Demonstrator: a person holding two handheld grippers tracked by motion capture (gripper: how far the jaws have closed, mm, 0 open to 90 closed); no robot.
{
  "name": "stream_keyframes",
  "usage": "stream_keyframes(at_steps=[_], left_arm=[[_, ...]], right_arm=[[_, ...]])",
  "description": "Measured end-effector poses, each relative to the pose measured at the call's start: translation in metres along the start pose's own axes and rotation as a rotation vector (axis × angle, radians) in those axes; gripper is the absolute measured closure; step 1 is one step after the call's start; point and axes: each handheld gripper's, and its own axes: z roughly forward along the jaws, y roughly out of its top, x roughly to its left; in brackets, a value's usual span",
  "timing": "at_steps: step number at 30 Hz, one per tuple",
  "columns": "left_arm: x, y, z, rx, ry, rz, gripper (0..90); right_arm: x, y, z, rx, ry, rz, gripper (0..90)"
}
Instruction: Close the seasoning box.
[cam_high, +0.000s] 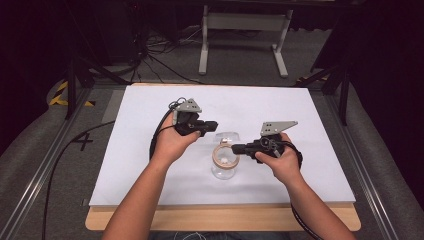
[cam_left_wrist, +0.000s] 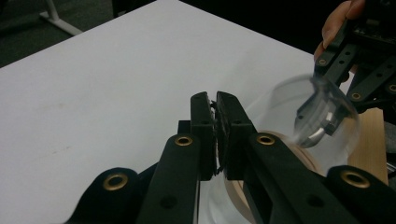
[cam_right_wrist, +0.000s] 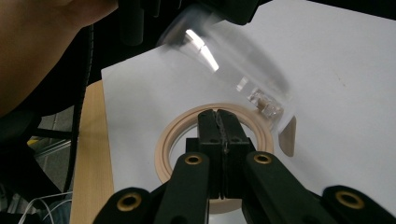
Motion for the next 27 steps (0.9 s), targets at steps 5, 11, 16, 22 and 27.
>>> stream_keyframes(at_steps=[5, 11, 16, 22, 27], left_arm=[[0.001, -0.002, -0.008, -0.004, -0.002, -0.012, 85.4], [-0.006, -0.01, -0.023, 0.009, -0.019, -0.013, 84.4], [-0.013, -0.024, -0.039, 0.048, -0.006, -0.014, 84.9], [-0.013, -0.041, -0.051, 0.076, 0.0, -0.029, 85.9], [-0.008, -0.054, -0.057, 0.126, -0.015, -0.051, 84.3]], right_arm=[[0.001, -0.001, 0.001, 0.014, 0.006, -0.006, 90.0], [0.004, 0.0, 0.0, 0.039, 0.018, -0.02, 90.0], [0.006, 0.0, -0.002, 0.072, 0.021, -0.03, 90.0], [0.008, 0.0, -0.002, 0.104, 0.037, -0.028, 90.0], [0.012, 0.001, -0.002, 0.132, 0.041, -0.04, 90.0]])
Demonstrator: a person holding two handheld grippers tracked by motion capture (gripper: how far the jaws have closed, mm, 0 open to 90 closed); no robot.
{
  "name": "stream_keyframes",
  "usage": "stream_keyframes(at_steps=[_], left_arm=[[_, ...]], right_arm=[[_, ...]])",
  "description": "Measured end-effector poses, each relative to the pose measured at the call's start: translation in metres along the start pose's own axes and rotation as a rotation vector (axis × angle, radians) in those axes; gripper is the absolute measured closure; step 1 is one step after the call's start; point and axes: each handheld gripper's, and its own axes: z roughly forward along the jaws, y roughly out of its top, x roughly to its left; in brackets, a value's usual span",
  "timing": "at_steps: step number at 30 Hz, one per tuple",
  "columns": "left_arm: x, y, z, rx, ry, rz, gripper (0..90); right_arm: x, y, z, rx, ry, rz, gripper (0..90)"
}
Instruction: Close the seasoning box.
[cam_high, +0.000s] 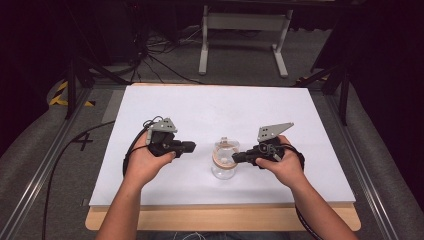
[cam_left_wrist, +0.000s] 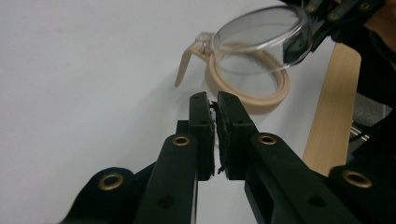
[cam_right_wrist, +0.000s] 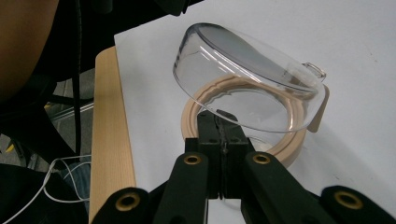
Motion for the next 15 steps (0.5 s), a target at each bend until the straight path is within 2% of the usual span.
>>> stream_keyframes(at_steps=[4, 8, 15], left_arm=[[0.007, -0.013, 0.0, 0.078, 0.0, -0.029, 83.0], [0.009, -0.018, 0.0, 0.098, 0.013, -0.048, 82.6], [0.012, -0.025, -0.001, 0.125, 0.019, -0.053, 82.0]], right_arm=[[0.002, -0.001, 0.001, 0.033, 0.009, 0.0, 90.0], [0.003, -0.002, 0.001, 0.061, 0.011, -0.003, 90.0], [0.004, -0.004, -0.001, 0.098, 0.013, 0.006, 90.0]])
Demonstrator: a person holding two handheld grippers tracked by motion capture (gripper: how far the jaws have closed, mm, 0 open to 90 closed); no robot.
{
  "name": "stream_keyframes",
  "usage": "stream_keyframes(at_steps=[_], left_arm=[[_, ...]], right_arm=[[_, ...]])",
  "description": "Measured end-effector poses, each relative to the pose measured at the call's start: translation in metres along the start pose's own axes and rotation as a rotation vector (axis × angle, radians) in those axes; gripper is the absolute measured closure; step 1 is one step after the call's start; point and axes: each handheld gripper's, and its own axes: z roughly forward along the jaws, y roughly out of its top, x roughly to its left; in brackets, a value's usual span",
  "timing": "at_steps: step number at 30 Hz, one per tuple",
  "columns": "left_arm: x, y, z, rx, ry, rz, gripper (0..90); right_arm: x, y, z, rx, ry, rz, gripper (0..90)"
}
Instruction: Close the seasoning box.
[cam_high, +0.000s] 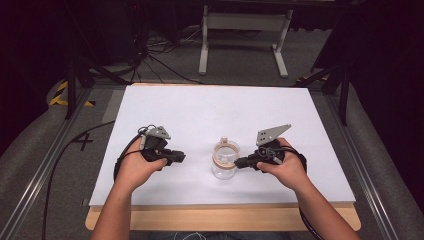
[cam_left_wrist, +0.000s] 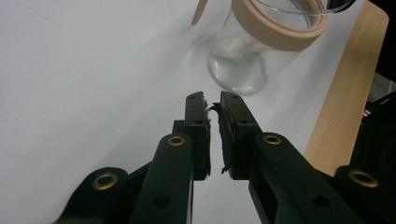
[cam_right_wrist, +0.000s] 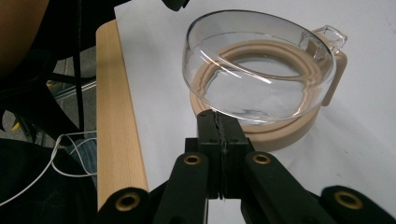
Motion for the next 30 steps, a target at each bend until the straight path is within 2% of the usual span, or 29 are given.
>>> stream_keyframes(at_steps=[10, 18, 22, 23, 24, 25, 26, 28, 30], left_arm=[[0.001, -0.002, 0.0, 0.025, -0.007, 0.015, 80.4], [0.0, -0.002, 0.0, 0.013, -0.005, 0.014, 79.1], [-0.001, -0.001, -0.002, -0.012, -0.001, 0.012, 77.8], [-0.001, 0.0, -0.003, -0.026, 0.006, 0.01, 74.1], [-0.001, 0.0, -0.004, -0.036, 0.016, 0.012, 74.1], [-0.001, 0.0, -0.005, -0.056, 0.034, 0.015, 72.4], [-0.001, 0.0, -0.007, -0.077, 0.044, 0.014, 70.4], [0.0, 0.0, -0.01, -0.108, 0.062, 0.017, 68.0], [0.001, 0.0, -0.013, -0.131, 0.078, 0.022, 65.0]], right_arm=[[0.001, -0.003, 0.002, 0.065, 0.005, 0.007, 90.0], [0.001, -0.003, 0.001, 0.072, 0.003, 0.003, 90.0], [0.003, -0.002, -0.003, 0.057, 0.001, -0.003, 90.0], [0.004, 0.0, -0.009, 0.027, -0.006, -0.008, 82.5], [0.004, 0.0, -0.009, 0.027, -0.006, -0.008, 82.5], [0.004, 0.0, -0.012, 0.004, -0.012, -0.004, 76.7], [0.003, 0.001, -0.016, -0.035, -0.021, 0.0, 74.5], [0.002, 0.001, -0.025, -0.055, -0.029, 0.001, 71.5], [0.0, 0.0, -0.034, -0.079, -0.061, -0.01, 67.8]])
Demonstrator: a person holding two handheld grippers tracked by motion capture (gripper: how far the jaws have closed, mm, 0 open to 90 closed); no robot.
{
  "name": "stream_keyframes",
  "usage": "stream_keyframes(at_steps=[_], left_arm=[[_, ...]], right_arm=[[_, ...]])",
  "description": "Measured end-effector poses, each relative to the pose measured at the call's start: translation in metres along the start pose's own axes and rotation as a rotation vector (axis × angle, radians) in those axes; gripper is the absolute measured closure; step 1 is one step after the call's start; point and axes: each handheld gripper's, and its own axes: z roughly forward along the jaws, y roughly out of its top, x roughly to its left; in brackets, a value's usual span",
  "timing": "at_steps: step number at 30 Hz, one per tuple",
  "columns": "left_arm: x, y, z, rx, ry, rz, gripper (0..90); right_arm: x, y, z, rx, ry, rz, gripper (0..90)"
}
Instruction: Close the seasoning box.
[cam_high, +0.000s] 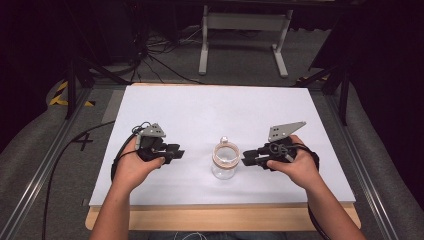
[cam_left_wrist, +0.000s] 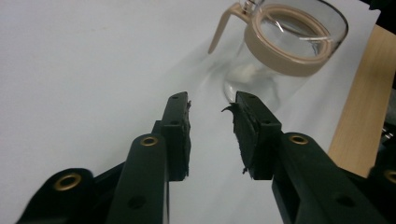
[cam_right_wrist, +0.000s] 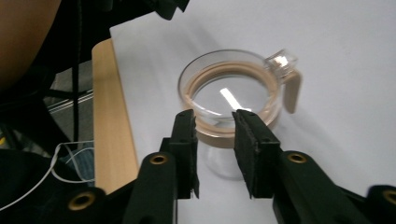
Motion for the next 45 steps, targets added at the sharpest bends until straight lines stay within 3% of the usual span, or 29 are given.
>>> stream_keyframes(at_steps=[4, 10, 18, 23, 29, 34, 41, 43, 44, 45], left_arm=[[0.003, -0.003, -0.004, -0.03, 0.023, -0.012, 59.2], [0.012, -0.008, -0.007, -0.028, 0.065, -0.035, 54.2], [0.031, -0.02, -0.004, -0.037, 0.126, -0.064, 47.3], [0.045, -0.031, 0.0, -0.036, 0.161, -0.1, 43.5], [0.059, -0.044, 0.009, 0.017, 0.192, -0.123, 41.5], [0.065, -0.05, 0.015, 0.019, 0.2, -0.136, 40.4], [0.062, -0.053, 0.03, 0.086, 0.205, -0.119, 39.2], [0.061, -0.051, 0.032, 0.085, 0.187, -0.095, 38.5], [0.059, -0.051, 0.033, 0.092, 0.181, -0.115, 38.2], [0.059, -0.051, 0.034, 0.098, 0.178, -0.099, 37.2]], right_arm=[[-0.007, -0.001, -0.018, -0.051, -0.05, 0.007, 58.8], [-0.025, -0.01, -0.041, -0.081, -0.15, 0.006, 49.1], [-0.065, -0.04, -0.058, -0.062, -0.291, 0.097, 45.8], [-0.086, -0.06, -0.058, -0.038, -0.343, 0.147, 45.0], [-0.104, -0.079, -0.05, -0.005, -0.373, 0.185, 44.4], [-0.115, -0.095, -0.04, 0.022, -0.389, 0.209, 43.7], [-0.125, -0.112, -0.023, 0.085, -0.421, 0.173, 43.5], [-0.125, -0.113, -0.021, 0.076, -0.416, 0.169, 43.4], [-0.124, -0.112, -0.02, 0.069, -0.413, 0.17, 43.4], [-0.124, -0.112, -0.02, 0.068, -0.412, 0.17, 43.4]])
